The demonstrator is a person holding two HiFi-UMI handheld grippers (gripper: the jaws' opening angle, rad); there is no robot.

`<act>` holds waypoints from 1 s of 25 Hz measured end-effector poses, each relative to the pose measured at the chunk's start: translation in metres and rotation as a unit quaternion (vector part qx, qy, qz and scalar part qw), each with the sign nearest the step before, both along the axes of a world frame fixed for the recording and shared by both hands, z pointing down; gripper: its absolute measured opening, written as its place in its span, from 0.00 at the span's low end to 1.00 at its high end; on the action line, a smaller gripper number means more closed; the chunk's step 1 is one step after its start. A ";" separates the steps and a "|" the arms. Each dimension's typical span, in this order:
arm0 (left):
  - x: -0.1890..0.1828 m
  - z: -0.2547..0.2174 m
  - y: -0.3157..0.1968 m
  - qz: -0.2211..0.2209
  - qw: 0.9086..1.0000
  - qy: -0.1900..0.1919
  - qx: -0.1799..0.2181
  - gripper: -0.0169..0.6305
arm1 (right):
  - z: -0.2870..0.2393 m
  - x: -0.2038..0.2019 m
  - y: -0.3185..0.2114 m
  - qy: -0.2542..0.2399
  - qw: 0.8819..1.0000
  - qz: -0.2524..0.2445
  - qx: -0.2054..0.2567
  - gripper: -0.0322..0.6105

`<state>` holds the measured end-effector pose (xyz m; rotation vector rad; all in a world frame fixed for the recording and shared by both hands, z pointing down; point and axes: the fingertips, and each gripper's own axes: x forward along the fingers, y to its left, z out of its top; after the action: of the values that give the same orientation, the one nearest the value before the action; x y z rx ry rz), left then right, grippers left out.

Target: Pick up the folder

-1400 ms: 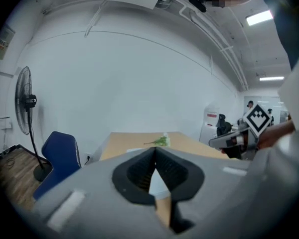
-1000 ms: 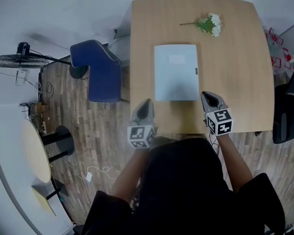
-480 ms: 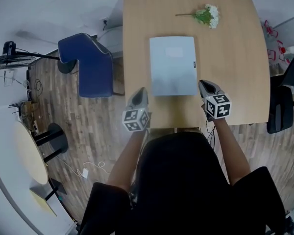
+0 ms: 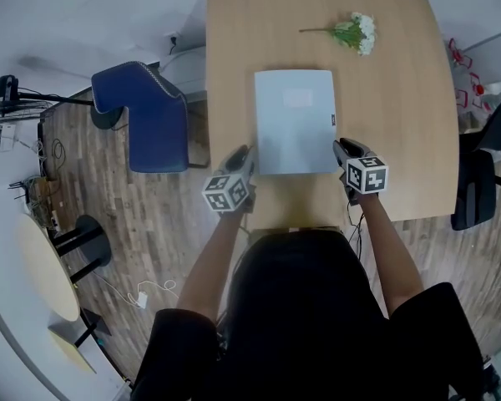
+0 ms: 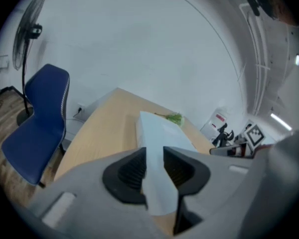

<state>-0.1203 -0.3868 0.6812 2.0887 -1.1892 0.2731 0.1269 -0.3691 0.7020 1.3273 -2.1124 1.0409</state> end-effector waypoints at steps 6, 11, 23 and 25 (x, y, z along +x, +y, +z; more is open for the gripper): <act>0.019 0.032 -0.021 0.024 0.996 0.057 -0.070 0.42 | 0.029 -0.003 -0.021 -0.034 0.998 0.020 -0.055 0.37; 0.032 0.054 -0.042 0.037 0.989 0.080 -0.119 0.53 | 0.043 -0.007 -0.045 -0.052 0.995 0.035 -0.074 0.44; 0.050 0.084 -0.062 0.049 0.977 0.102 -0.179 0.56 | 0.060 -0.016 -0.071 -0.088 0.991 -0.013 -0.104 0.56; 0.053 0.085 -0.062 0.047 0.974 0.115 -0.190 0.57 | 0.064 -0.016 -0.071 -0.095 0.989 -0.016 -0.109 0.58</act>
<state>-0.0675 -0.4486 0.7658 1.7867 -0.8286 0.2701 0.1105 -0.4398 0.7659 1.1239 -2.0744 1.3881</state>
